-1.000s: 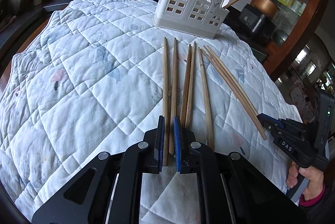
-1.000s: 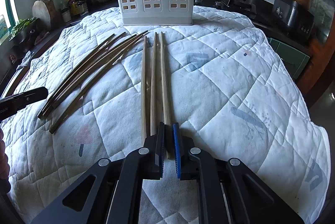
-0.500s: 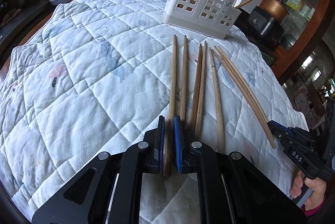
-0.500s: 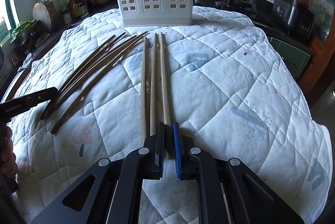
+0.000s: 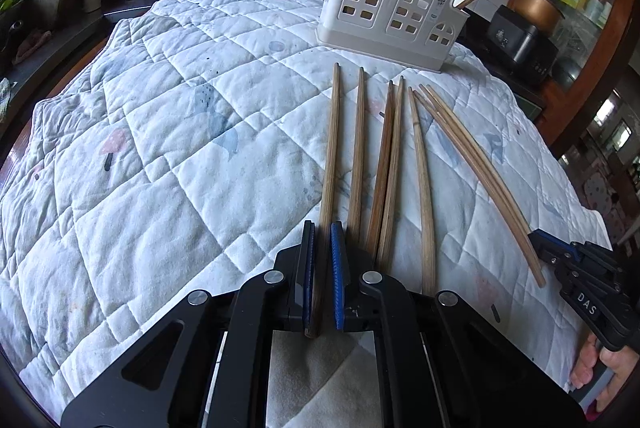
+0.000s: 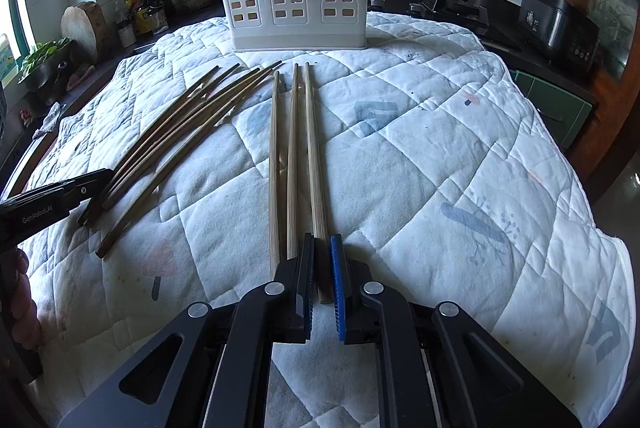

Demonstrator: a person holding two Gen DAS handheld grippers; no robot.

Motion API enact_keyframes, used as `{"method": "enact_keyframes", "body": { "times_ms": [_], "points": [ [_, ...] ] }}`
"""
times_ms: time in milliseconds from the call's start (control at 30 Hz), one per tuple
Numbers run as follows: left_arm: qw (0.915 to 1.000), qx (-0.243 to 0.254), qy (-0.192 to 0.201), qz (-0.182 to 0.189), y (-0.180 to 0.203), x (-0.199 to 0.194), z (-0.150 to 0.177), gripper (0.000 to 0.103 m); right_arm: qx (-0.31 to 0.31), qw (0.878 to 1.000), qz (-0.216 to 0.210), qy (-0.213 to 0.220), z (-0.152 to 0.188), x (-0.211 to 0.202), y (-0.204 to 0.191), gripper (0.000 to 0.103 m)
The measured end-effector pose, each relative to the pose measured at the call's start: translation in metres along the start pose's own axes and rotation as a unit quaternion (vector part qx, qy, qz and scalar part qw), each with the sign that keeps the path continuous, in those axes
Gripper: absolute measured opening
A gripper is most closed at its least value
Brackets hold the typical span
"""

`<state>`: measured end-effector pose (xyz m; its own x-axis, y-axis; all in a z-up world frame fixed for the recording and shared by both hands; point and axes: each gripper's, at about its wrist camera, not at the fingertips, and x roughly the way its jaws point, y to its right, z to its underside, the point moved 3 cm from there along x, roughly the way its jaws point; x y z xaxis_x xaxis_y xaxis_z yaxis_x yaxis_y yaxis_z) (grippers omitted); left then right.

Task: Organize utensils
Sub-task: 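Close the left tool on another chopstick while the right tool grasps a chopstick too, then carry the left tool's chopstick above the caddy while the right tool carries its chopstick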

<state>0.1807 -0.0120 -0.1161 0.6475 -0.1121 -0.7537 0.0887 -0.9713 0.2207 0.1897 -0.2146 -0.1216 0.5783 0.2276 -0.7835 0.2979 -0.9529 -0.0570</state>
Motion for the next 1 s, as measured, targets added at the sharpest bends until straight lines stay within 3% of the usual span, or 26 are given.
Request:
{"method": "enact_keyframes", "body": {
  "times_ms": [200, 433, 767, 1000],
  "points": [
    [0.9999, 0.006, -0.001, 0.016, 0.0, -0.007, -0.001, 0.006, 0.002, 1.0, 0.0, 0.009, 0.0, -0.007, 0.0, 0.008],
    [0.9984, 0.031, 0.038, 0.028, 0.002, -0.037, -0.011, 0.006, -0.001, 0.999, -0.001, 0.043, -0.009, -0.035, -0.005, 0.007],
    [0.9938, 0.055, 0.088, 0.042, 0.004, -0.077, -0.034, 0.006, -0.014, 0.993, -0.001, 0.119, -0.049, -0.093, -0.01, 0.007],
    [0.9917, 0.079, 0.087, 0.05, 0.008, -0.088, -0.05, 0.006, -0.032, 0.992, -0.004, 0.123, -0.086, -0.109, -0.011, 0.007]
  ]
}}
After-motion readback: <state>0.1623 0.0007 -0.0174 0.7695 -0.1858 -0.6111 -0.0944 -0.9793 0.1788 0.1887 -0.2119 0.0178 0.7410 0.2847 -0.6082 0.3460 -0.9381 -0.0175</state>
